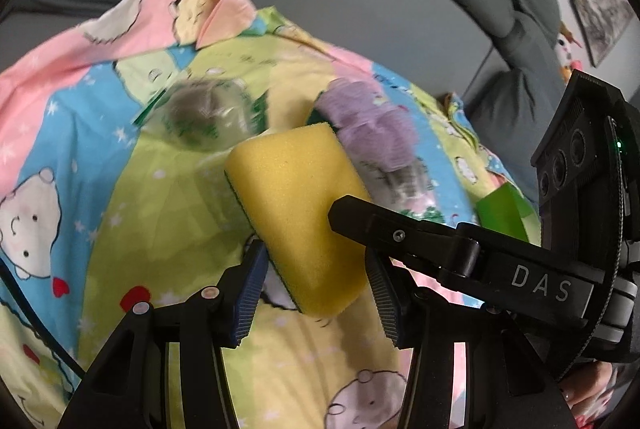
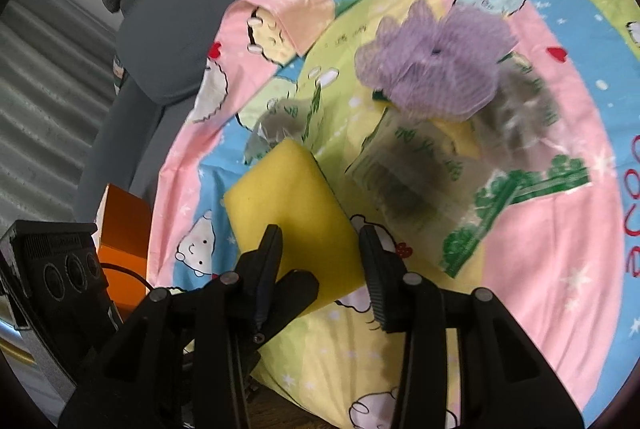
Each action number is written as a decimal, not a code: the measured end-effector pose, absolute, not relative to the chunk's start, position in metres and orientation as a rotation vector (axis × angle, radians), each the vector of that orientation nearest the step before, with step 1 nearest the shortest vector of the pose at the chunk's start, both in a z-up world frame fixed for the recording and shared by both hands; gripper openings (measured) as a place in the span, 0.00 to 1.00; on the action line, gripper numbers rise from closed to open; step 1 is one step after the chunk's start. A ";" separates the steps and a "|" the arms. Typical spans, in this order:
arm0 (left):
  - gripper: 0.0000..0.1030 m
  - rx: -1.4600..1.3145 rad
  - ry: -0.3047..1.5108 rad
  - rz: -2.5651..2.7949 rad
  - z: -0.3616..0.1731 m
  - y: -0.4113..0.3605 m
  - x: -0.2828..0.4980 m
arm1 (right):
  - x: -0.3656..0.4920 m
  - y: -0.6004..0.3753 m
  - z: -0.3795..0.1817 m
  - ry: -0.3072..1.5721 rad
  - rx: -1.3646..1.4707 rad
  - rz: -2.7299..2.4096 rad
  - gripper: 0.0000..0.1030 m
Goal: Organize objects
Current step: 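Lift the yellow sponge with the left gripper and carry it over the white box, then lower the sponge into the white box and open the left gripper, then move the left gripper back toward the plastic bags on the bed, then close the right gripper on a clear green-printed plastic bag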
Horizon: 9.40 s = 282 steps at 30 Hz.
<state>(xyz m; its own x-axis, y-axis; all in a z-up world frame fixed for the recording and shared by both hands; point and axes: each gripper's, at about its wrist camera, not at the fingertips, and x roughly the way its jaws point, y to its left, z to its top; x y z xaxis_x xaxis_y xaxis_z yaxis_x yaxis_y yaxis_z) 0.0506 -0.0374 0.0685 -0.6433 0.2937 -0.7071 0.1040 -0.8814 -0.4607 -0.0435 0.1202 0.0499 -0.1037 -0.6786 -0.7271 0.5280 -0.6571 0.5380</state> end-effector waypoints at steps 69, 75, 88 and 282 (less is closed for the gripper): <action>0.50 -1.028 0.042 2.288 0.126 0.292 -0.009 | -0.079 0.456 0.090 -0.852 1.052 -2.413 0.40; 0.50 -1.083 0.070 2.196 0.113 0.319 -0.018 | -0.086 0.481 0.075 -0.936 1.102 -2.462 0.40; 0.50 -1.214 0.032 2.138 0.084 0.324 -0.020 | -0.096 0.492 0.047 -0.944 1.286 -2.508 0.40; 0.79 -1.609 -0.749 2.588 0.049 -0.053 0.037 | -0.060 0.205 0.072 -0.417 1.321 -2.206 0.67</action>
